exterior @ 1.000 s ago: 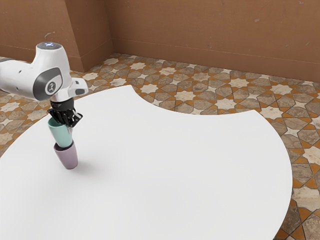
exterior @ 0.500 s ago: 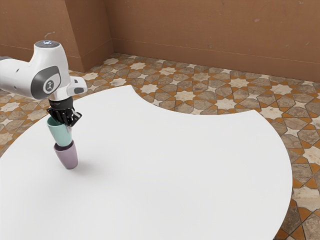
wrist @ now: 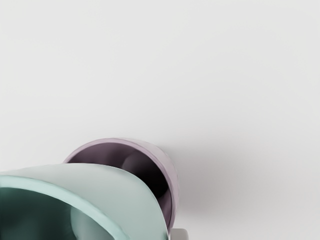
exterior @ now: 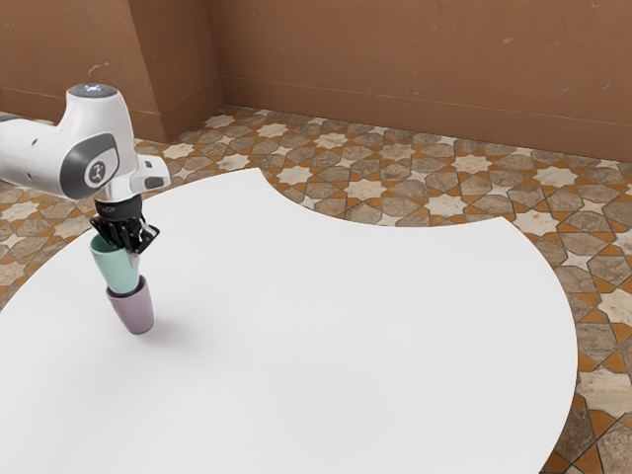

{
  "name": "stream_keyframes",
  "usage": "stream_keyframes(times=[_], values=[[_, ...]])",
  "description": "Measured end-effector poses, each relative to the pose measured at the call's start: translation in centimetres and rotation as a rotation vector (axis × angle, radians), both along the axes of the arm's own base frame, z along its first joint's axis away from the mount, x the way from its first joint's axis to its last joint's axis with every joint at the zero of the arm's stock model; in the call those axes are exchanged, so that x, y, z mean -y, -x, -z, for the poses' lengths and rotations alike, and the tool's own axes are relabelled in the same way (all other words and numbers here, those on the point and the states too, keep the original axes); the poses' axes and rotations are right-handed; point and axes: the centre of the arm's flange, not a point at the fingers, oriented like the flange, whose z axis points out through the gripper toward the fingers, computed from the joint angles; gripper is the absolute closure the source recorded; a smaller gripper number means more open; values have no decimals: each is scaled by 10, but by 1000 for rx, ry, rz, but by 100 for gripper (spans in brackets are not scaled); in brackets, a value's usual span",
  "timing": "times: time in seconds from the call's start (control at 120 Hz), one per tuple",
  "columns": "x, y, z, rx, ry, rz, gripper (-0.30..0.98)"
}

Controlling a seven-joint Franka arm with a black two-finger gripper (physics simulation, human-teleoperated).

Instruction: Place the right cup onto the left cup

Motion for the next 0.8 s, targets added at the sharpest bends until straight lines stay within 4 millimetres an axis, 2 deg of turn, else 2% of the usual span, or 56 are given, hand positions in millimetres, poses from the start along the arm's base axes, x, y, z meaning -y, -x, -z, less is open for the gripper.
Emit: stream_keyframes(times=[0.633,0.667,0.8], values=[[1,-5,18,-14,4,-2,78],[1,-5,20,-16,6,-2,75],[2,-5,22,-21,11,0,45]])
